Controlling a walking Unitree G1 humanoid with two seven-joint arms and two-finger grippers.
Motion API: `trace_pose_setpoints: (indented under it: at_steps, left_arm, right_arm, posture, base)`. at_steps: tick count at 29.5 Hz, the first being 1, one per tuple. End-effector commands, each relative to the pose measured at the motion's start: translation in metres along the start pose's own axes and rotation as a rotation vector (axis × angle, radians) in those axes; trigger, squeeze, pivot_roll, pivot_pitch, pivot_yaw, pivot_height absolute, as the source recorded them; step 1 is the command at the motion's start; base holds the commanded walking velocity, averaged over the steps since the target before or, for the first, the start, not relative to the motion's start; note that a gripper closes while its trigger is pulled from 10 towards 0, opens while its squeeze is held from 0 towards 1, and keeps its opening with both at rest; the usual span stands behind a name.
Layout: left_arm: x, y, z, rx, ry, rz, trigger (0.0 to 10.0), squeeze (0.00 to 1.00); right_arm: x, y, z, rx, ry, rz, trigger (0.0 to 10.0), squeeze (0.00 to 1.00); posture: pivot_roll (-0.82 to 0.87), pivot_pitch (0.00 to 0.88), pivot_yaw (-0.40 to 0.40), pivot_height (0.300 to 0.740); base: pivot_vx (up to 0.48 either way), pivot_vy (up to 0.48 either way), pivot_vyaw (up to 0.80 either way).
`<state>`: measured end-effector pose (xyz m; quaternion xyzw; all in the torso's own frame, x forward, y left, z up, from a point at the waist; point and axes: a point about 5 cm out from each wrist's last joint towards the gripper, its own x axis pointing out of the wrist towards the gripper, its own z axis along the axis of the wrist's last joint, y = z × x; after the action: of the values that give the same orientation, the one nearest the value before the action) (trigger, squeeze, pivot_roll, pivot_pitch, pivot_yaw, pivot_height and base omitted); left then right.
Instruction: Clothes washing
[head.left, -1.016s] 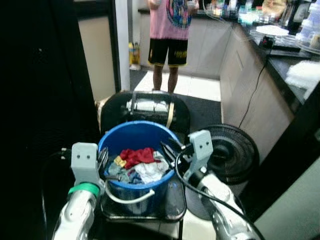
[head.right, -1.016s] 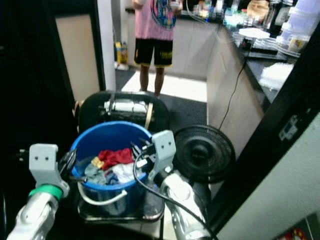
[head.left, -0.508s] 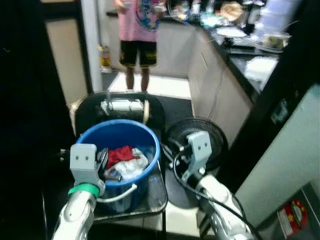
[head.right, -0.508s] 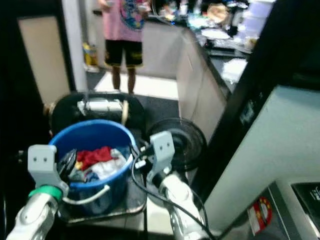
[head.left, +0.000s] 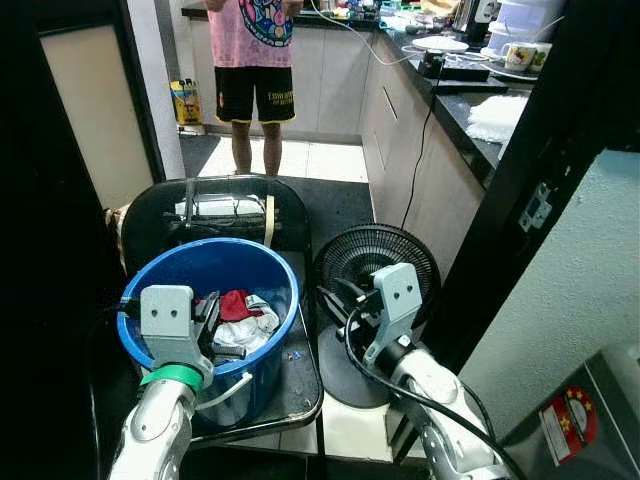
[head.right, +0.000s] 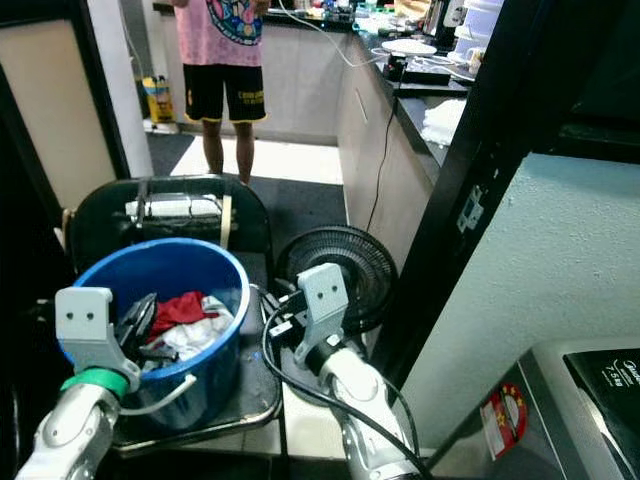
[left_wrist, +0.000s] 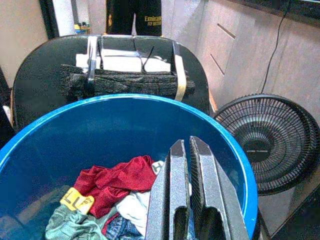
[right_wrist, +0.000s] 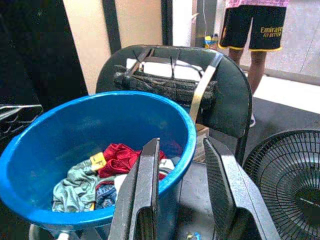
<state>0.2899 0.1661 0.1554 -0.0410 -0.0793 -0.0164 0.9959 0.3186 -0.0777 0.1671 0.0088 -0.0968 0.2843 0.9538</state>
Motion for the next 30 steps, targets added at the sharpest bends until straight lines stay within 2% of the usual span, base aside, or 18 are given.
trace_pose_setpoints:
  at_steps: [1, 4, 8, 10, 13, 19, 23, 25, 26, 30]
  left_arm:
    - [-0.0003, -0.0019, 0.0003, -0.021, -0.008, -0.007, 10.0, 0.0]
    - [0.0001, -0.0028, 0.0007, -0.021, -0.009, -0.01, 10.0, 0.0]
    - [0.0007, -0.0034, 0.0007, -0.008, -0.01, -0.012, 10.0, 0.0]
    - [0.0007, -0.0034, 0.0007, -0.008, -0.01, -0.012, 10.0, 0.0]
    - [0.0008, -0.0027, -0.0005, 0.006, -0.006, -0.013, 10.0, 0.0]
    - [0.0009, -0.0027, -0.0013, 0.015, -0.003, -0.014, 10.0, 0.0]
    - [0.0011, -0.0036, -0.0017, 0.02, -0.001, -0.02, 10.0, 0.0]
    - [0.0011, -0.0036, -0.0017, 0.02, -0.001, -0.02, 10.0, 0.0]
    - [0.0013, -0.0038, -0.0016, 0.02, -0.001, -0.022, 10.0, 0.0]
    - [0.0015, -0.0034, -0.0013, 0.018, -0.002, -0.023, 10.0, 0.0]
  right_arm:
    - [-0.0004, 0.0012, -0.0021, -0.009, 0.005, 0.011, 10.0, 0.0]
    - [-0.0001, 0.002, -0.0024, -0.027, 0.009, 0.02, 10.0, 0.0]
    - [-0.0003, 0.0049, -0.0053, -0.073, 0.026, 0.051, 10.0, 0.0]
    - [-0.0003, 0.0049, -0.0053, -0.073, 0.026, 0.051, 10.0, 0.0]
    - [-0.002, 0.0047, -0.0085, -0.038, 0.038, 0.04, 10.0, 0.0]
    - [-0.0024, 0.0041, -0.0084, -0.049, 0.035, 0.036, 10.0, 0.0]
    - [-0.0019, 0.0064, -0.0071, -0.151, 0.036, 0.071, 10.0, 0.0]
    - [-0.0019, 0.0064, -0.0071, -0.151, 0.036, 0.071, 10.0, 0.0]
    - [-0.0015, 0.0055, -0.0077, -0.122, 0.036, 0.055, 10.0, 0.0]
    - [-0.0008, 0.0039, -0.0071, -0.111, 0.028, 0.039, 10.0, 0.0]
  posture:
    - [0.0, 0.03, 0.0, 0.74]
    - [0.0, 0.028, 0.0, 0.74]
    - [0.0, 0.025, 0.002, 0.74]
    - [0.0, 0.025, 0.002, 0.74]
    - [0.0, 0.022, 0.002, 0.74]
    - [0.0, 0.019, 0.004, 0.74]
    - [0.0, 0.014, 0.006, 0.74]
    - [0.0, 0.014, 0.006, 0.74]
    - [0.0, 0.013, 0.006, 0.74]
    - [0.0, 0.016, 0.006, 0.74]
  base:
    - [0.0, 0.0, 0.0]
    - [0.0, 0.0, 0.0]
    - [0.324, 0.0, 0.8]
    - [0.371, 0.0, 0.8]
    - [0.406, 0.0, 0.0]
    - [0.409, 0.0, 0.0]
    - [0.41, 0.0, 0.4]
    - [0.409, 0.0, 0.8]
    - [0.409, 0.0, 0.0]
    - [0.398, 0.0, 0.0]
